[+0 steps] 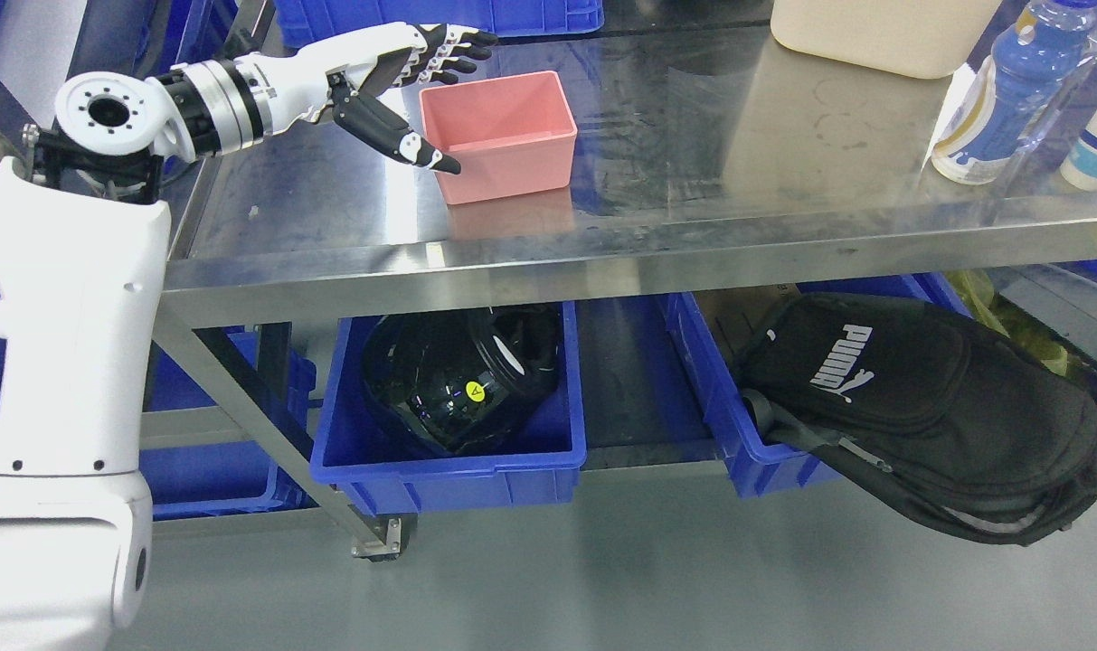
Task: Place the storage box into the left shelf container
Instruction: 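Hook the left hand fingers over the pink box's near rim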
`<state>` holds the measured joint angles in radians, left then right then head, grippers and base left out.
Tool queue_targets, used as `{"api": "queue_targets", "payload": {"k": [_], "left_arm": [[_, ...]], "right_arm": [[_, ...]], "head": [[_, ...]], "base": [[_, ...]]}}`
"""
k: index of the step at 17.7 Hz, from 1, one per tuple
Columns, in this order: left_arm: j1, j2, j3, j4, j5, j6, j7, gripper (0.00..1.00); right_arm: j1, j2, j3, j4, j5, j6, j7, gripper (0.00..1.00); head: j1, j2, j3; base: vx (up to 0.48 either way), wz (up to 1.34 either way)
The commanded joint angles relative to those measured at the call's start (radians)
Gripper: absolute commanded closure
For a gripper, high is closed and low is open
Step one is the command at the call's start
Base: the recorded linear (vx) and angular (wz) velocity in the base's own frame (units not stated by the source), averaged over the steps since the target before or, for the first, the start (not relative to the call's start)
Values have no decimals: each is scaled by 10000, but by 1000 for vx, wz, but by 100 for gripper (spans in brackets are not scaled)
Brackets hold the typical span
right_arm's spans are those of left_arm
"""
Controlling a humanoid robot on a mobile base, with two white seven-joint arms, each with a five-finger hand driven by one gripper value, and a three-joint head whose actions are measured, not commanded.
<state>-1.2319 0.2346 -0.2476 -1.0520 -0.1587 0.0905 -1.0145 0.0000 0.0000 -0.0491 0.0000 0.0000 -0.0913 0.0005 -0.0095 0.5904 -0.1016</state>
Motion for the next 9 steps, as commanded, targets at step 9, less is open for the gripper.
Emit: {"api": "queue_targets", "payload": {"k": [9], "left_arm": [[-1133, -1057, -2202, 2619, -714, 414, -317, 7]], "right_arm": [[76, -175, 0, -175, -31, -7, -5, 0]], "head": [[0, 0, 0]], "base": [[0, 0]]}}
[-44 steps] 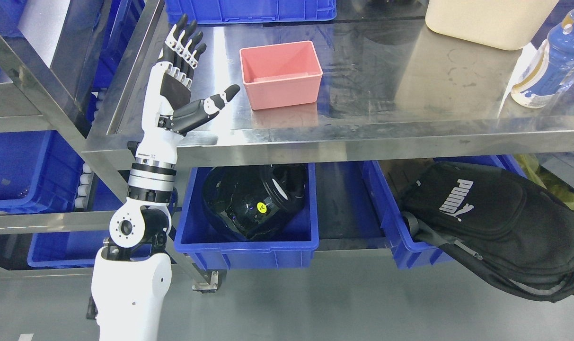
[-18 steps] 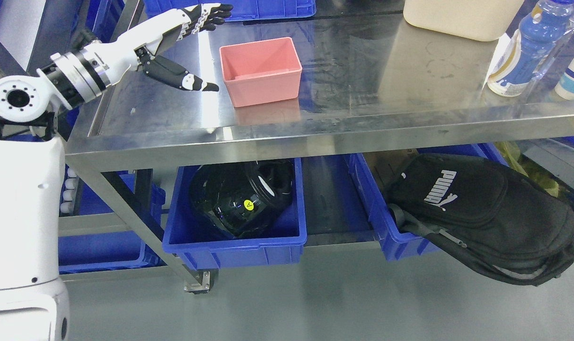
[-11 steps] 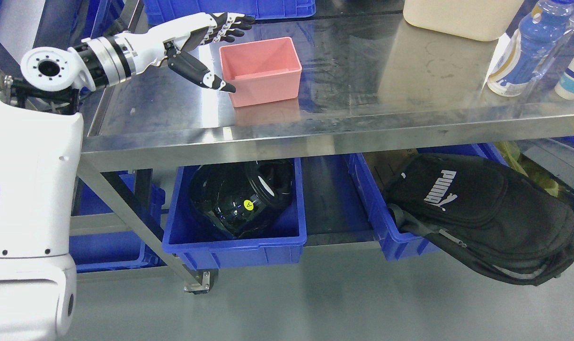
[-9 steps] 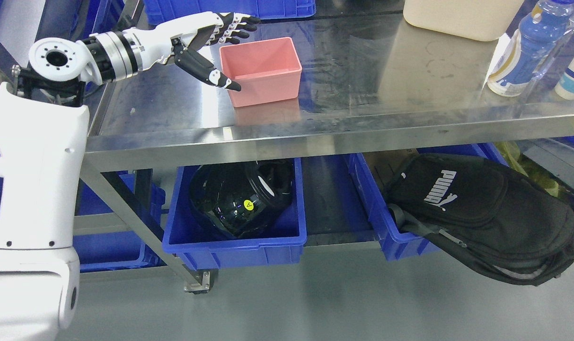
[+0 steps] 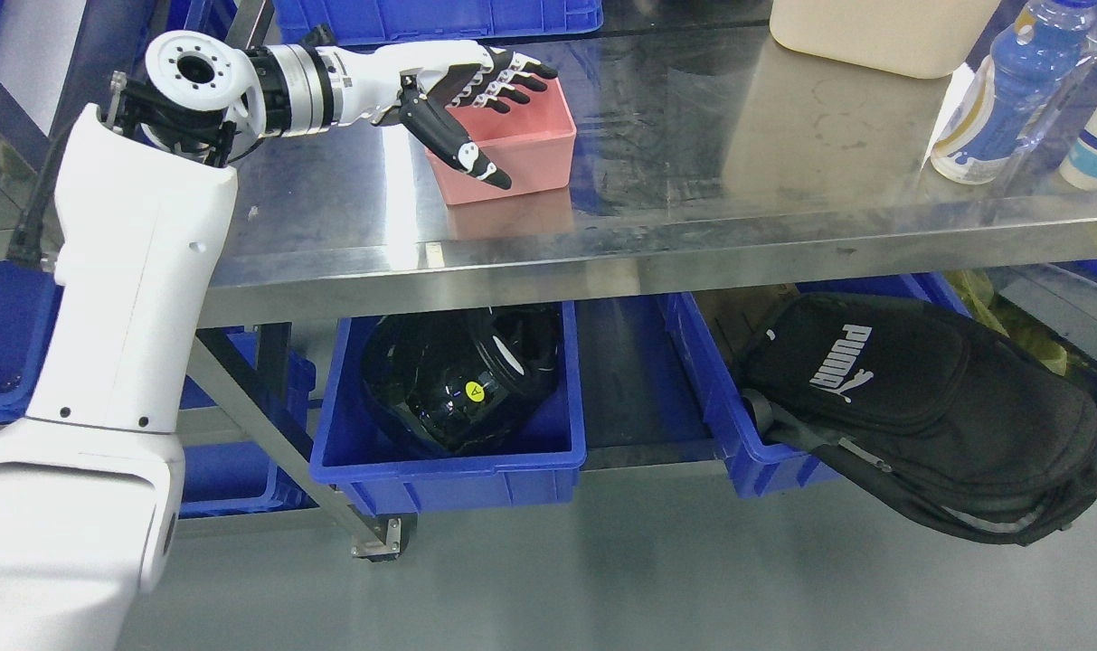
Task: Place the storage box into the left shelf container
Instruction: 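Hook the left hand fingers over the pink box's near rim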
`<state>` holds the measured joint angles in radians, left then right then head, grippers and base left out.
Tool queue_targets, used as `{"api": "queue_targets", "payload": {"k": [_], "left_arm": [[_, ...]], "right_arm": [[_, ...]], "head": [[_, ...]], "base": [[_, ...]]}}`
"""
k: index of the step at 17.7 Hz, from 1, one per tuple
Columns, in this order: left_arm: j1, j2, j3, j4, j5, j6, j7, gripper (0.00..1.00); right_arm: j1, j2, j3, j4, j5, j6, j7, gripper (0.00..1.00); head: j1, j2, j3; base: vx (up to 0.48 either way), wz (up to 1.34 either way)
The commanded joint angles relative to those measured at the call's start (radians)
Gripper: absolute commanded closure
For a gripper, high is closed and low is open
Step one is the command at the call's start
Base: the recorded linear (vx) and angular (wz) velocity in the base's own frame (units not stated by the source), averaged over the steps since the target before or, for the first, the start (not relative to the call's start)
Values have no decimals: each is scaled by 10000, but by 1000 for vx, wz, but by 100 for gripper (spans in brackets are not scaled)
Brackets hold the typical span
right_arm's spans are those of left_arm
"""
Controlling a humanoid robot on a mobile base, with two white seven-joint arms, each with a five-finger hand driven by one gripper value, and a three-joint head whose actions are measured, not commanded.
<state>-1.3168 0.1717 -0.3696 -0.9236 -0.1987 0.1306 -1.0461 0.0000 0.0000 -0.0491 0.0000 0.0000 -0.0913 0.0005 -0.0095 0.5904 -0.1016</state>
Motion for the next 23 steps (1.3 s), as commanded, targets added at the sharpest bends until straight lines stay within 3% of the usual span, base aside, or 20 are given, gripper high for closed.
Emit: {"api": "queue_targets", "payload": {"k": [1, 12, 23], "left_arm": [[-316, -429, -968, 1443, -314, 13, -16, 7], [-393, -873, -1028, 2318, -1004, -48, -63, 12], [-331, -1104, -983, 2518, -1005, -493, -47, 34]], "right_arm": [[77, -175, 0, -175, -31, -7, -5, 0], [77, -175, 0, -175, -31, -7, -5, 0], [77, -175, 0, -175, -31, -7, -5, 0]], "head": [[0, 0, 0], [0, 0, 0], [0, 0, 0]], "base": [[0, 0], [0, 0], [0, 22]]}}
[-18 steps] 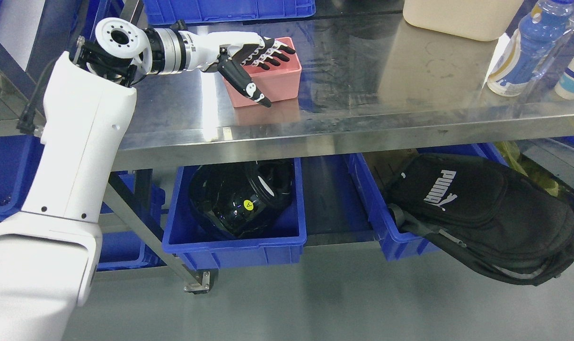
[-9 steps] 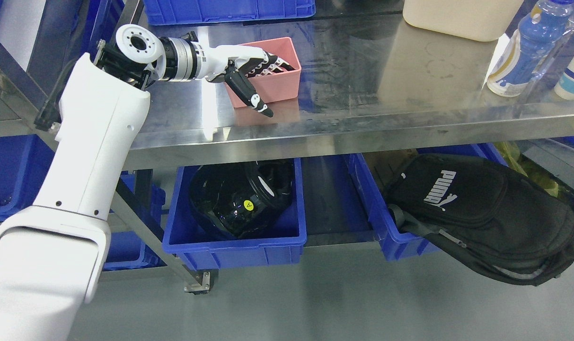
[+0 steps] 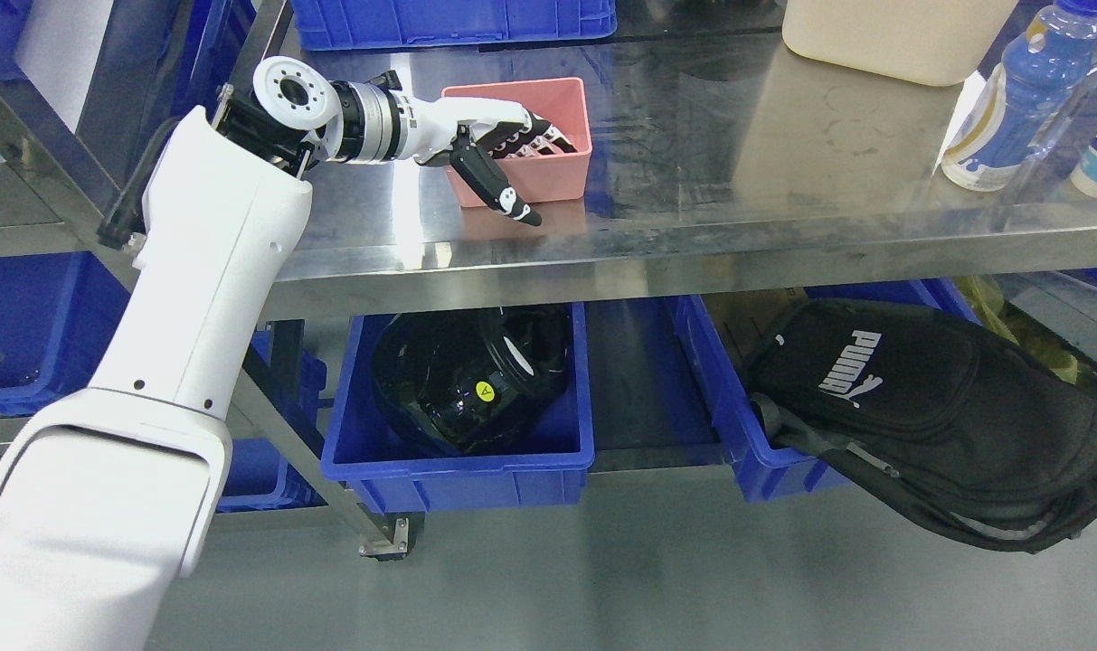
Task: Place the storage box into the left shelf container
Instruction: 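Hook the left hand fingers over the pink box's near rim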
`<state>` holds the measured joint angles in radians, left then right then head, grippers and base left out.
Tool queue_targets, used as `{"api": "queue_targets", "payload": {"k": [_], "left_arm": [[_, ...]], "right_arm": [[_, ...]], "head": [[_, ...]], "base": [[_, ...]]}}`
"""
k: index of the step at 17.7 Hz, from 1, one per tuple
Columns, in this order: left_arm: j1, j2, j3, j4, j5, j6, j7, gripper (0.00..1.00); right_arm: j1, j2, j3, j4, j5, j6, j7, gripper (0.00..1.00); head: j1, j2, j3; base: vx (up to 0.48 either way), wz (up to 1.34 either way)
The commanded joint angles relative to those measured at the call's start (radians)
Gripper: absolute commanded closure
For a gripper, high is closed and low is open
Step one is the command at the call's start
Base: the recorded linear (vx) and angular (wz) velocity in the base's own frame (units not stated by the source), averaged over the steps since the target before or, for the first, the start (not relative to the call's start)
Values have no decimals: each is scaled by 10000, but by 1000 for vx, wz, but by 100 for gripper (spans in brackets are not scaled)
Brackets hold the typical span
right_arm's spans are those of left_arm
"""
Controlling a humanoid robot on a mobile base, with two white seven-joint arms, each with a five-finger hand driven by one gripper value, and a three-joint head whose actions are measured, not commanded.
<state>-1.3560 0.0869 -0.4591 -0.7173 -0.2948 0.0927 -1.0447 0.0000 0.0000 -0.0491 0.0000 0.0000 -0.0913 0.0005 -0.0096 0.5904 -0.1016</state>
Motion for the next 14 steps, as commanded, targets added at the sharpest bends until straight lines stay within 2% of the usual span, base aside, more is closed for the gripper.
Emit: {"api": "queue_targets", "payload": {"k": [1, 9, 11, 14], "left_arm": [[77, -240, -72, 454, -43, -114, -61, 36], [77, -255, 311, 806, -43, -635, -30, 47], [92, -240, 540, 823, -13, -727, -46, 57], [215, -347, 1230, 960, -12, -1308, -30, 81]], "right_arm": [[77, -174, 0, -175, -31, -8, -5, 0], [77, -174, 0, -175, -31, -8, -5, 0], [77, -174, 0, -175, -31, -8, -5, 0], [77, -174, 0, -175, -31, -8, -5, 0]], "head": [[0, 0, 0], [0, 0, 0], [0, 0, 0], [0, 0, 0]], "base": [[0, 0], [0, 21], [0, 0], [0, 0]]}}
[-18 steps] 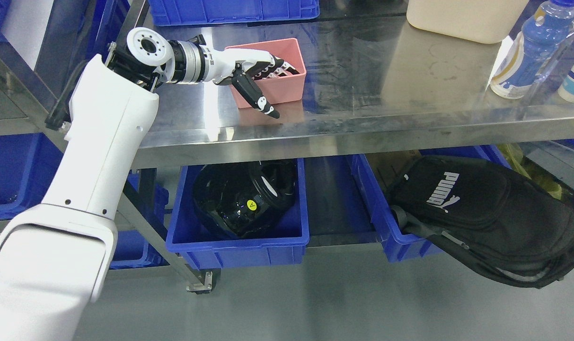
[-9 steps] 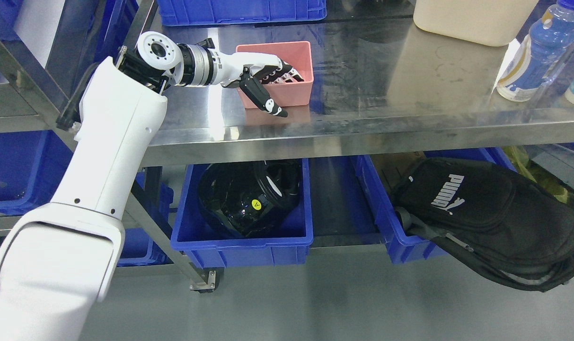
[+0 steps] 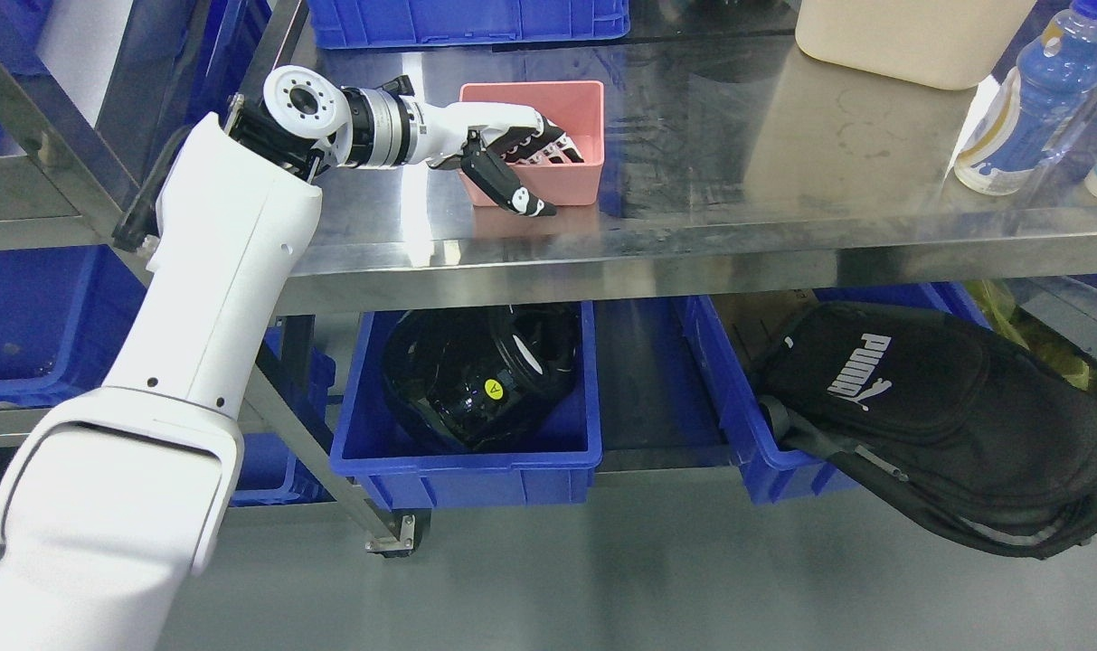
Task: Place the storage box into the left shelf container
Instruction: 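Hook the left hand fingers over the pink box's near rim, then lift the pink box off the shelf with the left hand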
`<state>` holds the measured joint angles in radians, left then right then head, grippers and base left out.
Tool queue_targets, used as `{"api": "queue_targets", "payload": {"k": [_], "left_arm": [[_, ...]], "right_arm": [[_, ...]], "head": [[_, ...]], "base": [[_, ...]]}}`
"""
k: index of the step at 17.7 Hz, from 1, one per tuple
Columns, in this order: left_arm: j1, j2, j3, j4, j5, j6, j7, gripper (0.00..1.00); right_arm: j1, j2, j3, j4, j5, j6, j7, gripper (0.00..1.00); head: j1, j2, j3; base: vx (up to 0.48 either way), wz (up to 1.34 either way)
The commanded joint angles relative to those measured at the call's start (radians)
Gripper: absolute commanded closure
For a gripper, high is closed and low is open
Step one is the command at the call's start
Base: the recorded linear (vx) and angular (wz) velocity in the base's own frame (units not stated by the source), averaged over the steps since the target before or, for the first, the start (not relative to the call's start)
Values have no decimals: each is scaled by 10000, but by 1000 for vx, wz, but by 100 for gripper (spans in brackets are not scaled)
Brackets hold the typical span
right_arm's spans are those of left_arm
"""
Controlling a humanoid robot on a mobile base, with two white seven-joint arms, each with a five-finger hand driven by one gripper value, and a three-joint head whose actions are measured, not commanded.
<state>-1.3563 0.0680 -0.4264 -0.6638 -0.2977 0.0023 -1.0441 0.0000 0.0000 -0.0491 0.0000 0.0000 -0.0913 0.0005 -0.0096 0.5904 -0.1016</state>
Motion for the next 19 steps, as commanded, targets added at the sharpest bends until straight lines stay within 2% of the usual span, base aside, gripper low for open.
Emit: {"api": "queue_targets", "payload": {"k": [1, 6, 14, 19], "left_arm": [[233, -158, 966, 455, 1, -558, -6, 86], [263, -189, 1379, 594, 1, -773, 469, 99], [-135, -480, 2805, 365, 47, -2031, 930, 99], [278, -465, 4214, -999, 62, -2660, 1419, 99]], "right_arm": [[77, -175, 0, -175, -31, -8, -5, 0], [77, -175, 0, -175, -31, -8, -5, 0], [77, -175, 0, -175, -31, -8, -5, 0], [77, -175, 0, -175, -31, -8, -5, 0]], "head": [[0, 0, 0], [0, 0, 0], [0, 0, 0], [0, 0, 0]], "base": [[0, 0], [0, 0], [0, 14], [4, -19]]}}
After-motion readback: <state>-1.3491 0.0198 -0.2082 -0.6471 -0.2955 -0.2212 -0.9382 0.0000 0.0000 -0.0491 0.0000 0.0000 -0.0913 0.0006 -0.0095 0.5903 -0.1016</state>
